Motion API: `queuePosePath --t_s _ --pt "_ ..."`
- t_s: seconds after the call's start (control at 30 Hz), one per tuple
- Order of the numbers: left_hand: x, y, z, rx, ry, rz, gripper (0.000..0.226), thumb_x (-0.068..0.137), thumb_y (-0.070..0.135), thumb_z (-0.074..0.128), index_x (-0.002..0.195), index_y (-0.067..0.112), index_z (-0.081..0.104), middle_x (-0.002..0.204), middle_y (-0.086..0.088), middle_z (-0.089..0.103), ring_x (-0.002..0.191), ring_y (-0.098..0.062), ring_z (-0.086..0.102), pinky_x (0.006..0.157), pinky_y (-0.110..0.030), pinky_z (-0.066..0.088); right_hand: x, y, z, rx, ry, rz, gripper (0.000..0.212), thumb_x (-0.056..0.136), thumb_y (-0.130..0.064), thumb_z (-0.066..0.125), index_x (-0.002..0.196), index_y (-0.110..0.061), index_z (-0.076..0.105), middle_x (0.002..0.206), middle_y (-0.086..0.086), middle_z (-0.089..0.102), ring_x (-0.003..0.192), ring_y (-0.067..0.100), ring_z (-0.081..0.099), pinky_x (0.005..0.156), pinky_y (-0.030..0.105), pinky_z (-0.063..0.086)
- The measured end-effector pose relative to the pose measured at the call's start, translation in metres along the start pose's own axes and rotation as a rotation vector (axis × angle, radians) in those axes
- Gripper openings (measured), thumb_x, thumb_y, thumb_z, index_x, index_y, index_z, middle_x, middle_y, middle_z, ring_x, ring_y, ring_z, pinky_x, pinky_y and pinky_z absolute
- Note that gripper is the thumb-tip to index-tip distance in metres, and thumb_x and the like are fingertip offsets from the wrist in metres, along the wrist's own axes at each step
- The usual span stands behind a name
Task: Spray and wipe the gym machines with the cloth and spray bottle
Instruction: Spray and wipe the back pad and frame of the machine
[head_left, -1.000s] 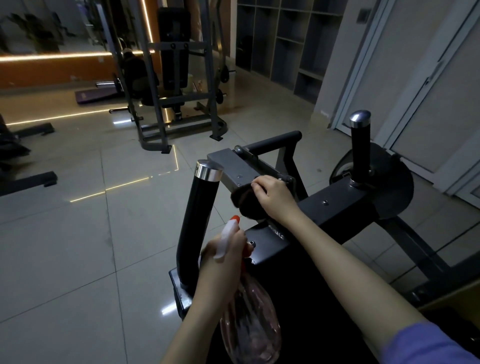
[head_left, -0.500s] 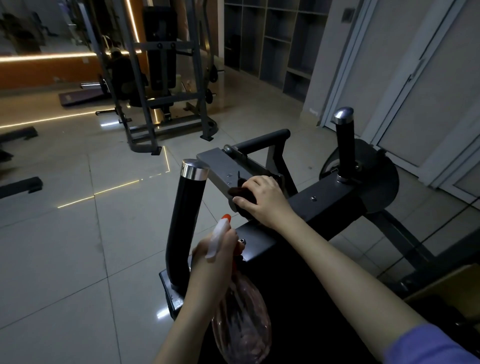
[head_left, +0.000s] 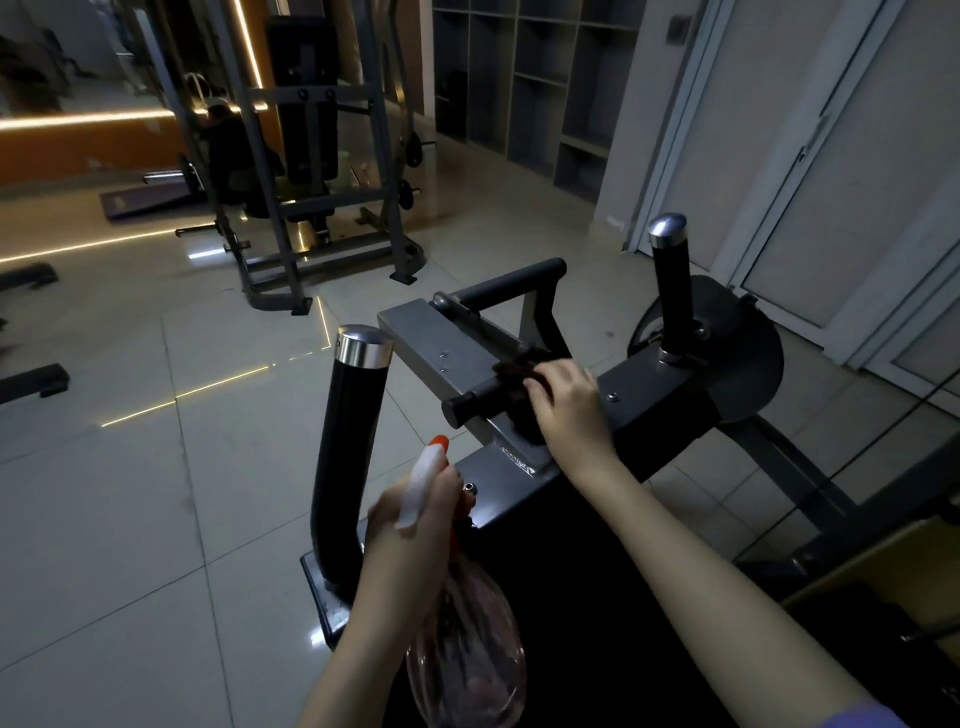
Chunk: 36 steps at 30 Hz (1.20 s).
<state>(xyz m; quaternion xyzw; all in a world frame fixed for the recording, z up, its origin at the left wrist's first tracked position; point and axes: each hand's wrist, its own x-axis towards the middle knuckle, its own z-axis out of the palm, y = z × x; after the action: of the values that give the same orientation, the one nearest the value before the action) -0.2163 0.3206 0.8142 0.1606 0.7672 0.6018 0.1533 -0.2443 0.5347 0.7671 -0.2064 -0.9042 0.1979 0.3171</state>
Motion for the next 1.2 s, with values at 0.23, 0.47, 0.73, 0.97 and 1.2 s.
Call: queuePosePath --t_s 0.23,0.47,0.73,0.97,1.2 --pt "0.004 0.006 0.007 0.184 -0.06 0.179 0.037 0.085 0.046 0.041 0.074 0.011 0.043 0.072 -0.022 0.054 0.072 -0.035 0.057 0.067 -0.052 0.047 0.001 0.029 -0.029 -0.16 -0.061 0.241 0.022 0.091 -0.017 0.056 0.106 -0.004 0.064 0.112 0.016 0.061 0.106 0.035 0.05 0.088 0.038 0.039" --pt "0.024 0.035 0.02 0.116 -0.163 0.172 0.03 0.086 0.046 0.049 0.084 0.017 0.054 0.08 -0.018 0.062 0.072 -0.032 0.059 0.065 -0.047 0.045 -0.004 0.029 -0.03 -0.118 -0.062 0.258 0.023 0.09 -0.017 0.057 0.106 -0.003 0.064 0.11 0.016 0.06 0.107 0.033 0.049 0.088 0.037 0.04" --pt "0.072 0.087 0.048 0.033 -0.428 0.264 0.047 0.086 0.045 0.051 0.082 -0.001 0.058 0.08 -0.021 0.065 0.062 -0.015 0.053 0.06 -0.028 0.041 -0.001 0.041 -0.037 -0.014 0.112 0.306 0.021 0.09 -0.014 0.06 0.106 -0.004 0.067 0.106 0.016 0.064 0.1 0.035 0.055 0.086 0.037 0.042" --pt "0.108 0.104 0.077 0.108 -0.473 0.294 0.054 0.088 0.049 0.055 0.09 -0.005 0.056 0.078 -0.021 0.062 0.06 -0.016 0.051 0.061 -0.03 0.04 -0.007 0.05 -0.041 -0.093 0.04 0.329 0.064 0.075 -0.064 0.042 0.109 -0.015 0.064 0.117 0.006 0.058 0.114 0.026 0.046 0.097 0.037 0.036" --pt "0.122 0.101 0.092 0.008 -0.433 0.342 0.052 0.09 0.05 0.053 0.077 0.0 0.056 0.071 -0.018 0.057 0.064 -0.02 0.054 0.062 -0.032 0.041 -0.009 0.059 -0.04 -0.013 0.065 0.343 0.042 0.083 -0.036 0.064 0.116 -0.01 0.061 0.122 0.005 0.056 0.119 0.023 0.043 0.1 0.036 0.037"
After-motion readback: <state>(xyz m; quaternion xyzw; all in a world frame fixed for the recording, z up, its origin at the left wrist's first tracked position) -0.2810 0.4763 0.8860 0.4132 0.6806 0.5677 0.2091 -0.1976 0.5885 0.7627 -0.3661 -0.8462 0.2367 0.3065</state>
